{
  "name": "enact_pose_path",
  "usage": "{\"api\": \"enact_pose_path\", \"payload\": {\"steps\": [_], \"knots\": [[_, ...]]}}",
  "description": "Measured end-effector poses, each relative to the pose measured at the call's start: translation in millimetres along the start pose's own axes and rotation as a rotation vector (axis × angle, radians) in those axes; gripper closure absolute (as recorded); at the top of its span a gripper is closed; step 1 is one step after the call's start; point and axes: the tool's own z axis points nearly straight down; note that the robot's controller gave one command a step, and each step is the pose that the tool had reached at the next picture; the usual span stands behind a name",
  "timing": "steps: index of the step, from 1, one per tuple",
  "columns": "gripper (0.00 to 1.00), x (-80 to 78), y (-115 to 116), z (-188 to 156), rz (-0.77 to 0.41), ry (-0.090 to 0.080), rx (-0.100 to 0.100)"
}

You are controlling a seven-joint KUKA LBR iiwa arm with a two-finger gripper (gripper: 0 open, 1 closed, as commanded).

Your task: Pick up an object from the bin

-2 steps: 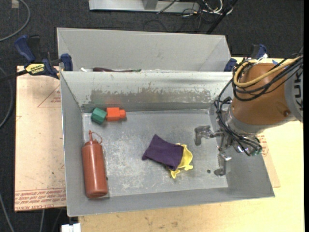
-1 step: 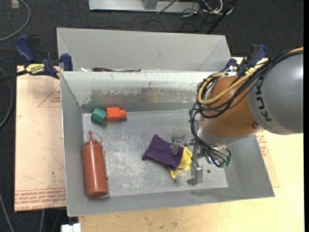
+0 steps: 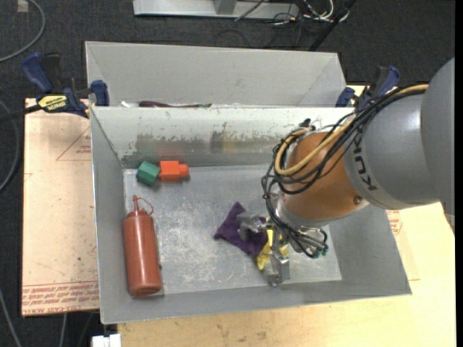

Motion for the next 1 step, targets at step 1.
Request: {"api": "enact_pose_path", "payload": {"steps": [1], "knots": [[1.00,-11.0,7.4,-1.6,0.503,-0.002,0.000]]}}
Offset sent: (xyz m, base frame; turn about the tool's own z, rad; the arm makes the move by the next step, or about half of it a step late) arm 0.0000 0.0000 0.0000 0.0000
